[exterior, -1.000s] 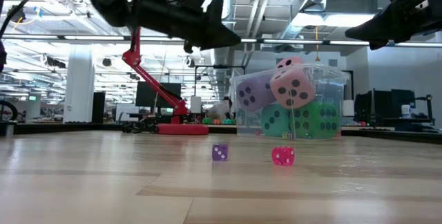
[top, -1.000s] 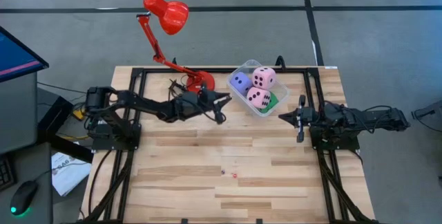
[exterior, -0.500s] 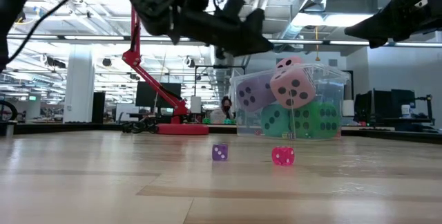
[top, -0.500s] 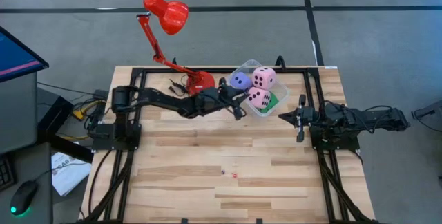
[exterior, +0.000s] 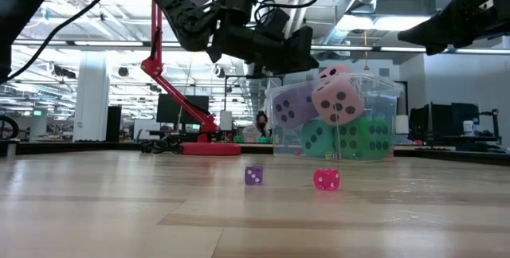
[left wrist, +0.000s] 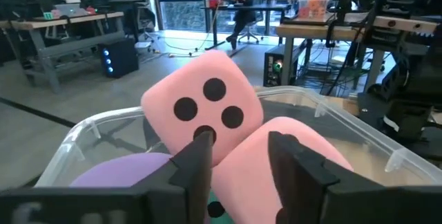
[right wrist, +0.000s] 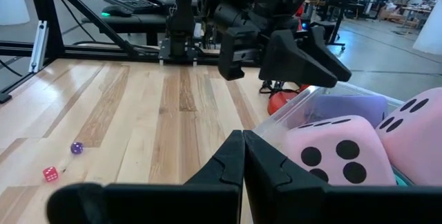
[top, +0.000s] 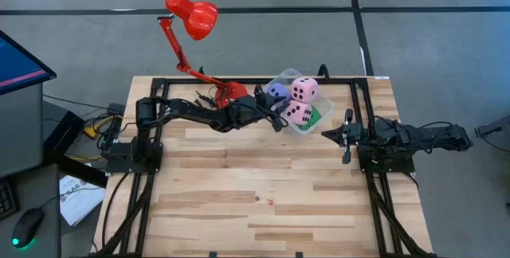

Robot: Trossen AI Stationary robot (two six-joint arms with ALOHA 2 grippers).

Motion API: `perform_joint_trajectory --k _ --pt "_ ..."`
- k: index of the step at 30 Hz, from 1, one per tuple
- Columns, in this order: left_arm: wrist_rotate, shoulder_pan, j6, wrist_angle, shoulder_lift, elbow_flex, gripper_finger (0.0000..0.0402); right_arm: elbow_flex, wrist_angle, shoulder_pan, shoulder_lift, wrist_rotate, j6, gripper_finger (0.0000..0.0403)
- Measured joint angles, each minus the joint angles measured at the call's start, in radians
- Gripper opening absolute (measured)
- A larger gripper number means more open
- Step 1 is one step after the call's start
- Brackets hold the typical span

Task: Pick & Place Dice
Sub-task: Put the small black dice into the transparent bin, then put the small purple dice into the transparent bin

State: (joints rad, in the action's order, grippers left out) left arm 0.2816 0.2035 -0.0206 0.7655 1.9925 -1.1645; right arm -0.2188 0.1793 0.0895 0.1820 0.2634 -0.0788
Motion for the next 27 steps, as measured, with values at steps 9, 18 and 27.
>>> perform_joint_trajectory --k 9,18,27 --pt "0.001 -0.004 0.002 0.0 -0.002 0.0 0.0193 0.0 0.004 0.0 0.0 0.0 0.0 0.0" --pt "0.002 -0.046 -0.006 0.0 -0.003 0.0 0.0167 0.0 0.008 0.0 0.0 0.0 0.0 0.0" --pt "0.002 -0.101 -0.009 -0.047 -0.078 0.001 0.0112 0.0 0.008 0.0 0.0 0.0 0.0 0.0"
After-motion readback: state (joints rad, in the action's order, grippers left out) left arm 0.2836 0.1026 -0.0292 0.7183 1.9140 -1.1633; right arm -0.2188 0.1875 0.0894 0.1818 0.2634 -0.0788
